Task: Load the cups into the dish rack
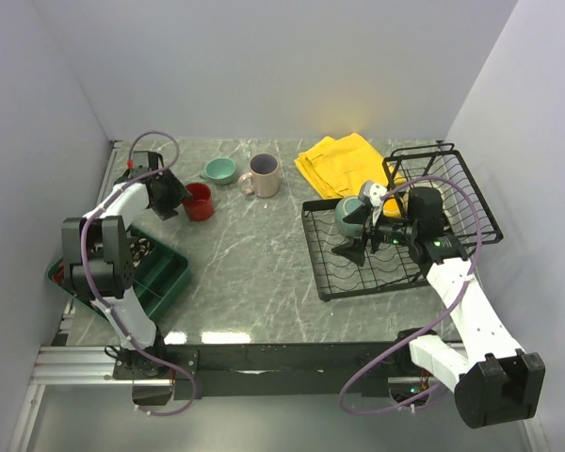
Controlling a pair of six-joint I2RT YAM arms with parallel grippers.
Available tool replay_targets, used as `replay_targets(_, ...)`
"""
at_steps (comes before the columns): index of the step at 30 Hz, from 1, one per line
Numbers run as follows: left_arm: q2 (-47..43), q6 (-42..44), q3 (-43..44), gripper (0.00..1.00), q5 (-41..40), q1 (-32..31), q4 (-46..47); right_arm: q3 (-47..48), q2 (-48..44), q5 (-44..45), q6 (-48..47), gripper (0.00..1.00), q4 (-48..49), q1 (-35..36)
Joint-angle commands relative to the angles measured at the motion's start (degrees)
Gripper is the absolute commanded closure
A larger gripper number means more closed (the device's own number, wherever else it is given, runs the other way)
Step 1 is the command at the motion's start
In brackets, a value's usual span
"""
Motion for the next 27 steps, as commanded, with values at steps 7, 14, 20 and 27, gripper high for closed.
replay_targets(7,4.87,3.4,5.72,0.5,-0.79,-0.5,-0.05,0.1,-0.96,-1.73,-0.55,0.0,0.39,-0.92)
replay_targets(14,6.28,4.28,6.34,0.69,4.04,-0.5,1.62,0.19,-1.23,-1.81,-0.73,0.0,0.21,-1.18)
replay_targets(20,4.53,8.66,4.94,0.99,10.81,-0.41,4.77,0.37,-1.05,-1.99,-0.99,0.0,-0.31,-1.36)
replay_targets(27,-13.1,13.77,-5.24,0.99,25.72,-0.5,17.65,1.07,-0.35,-2.52,-1.43,0.0,-1.72,-1.62)
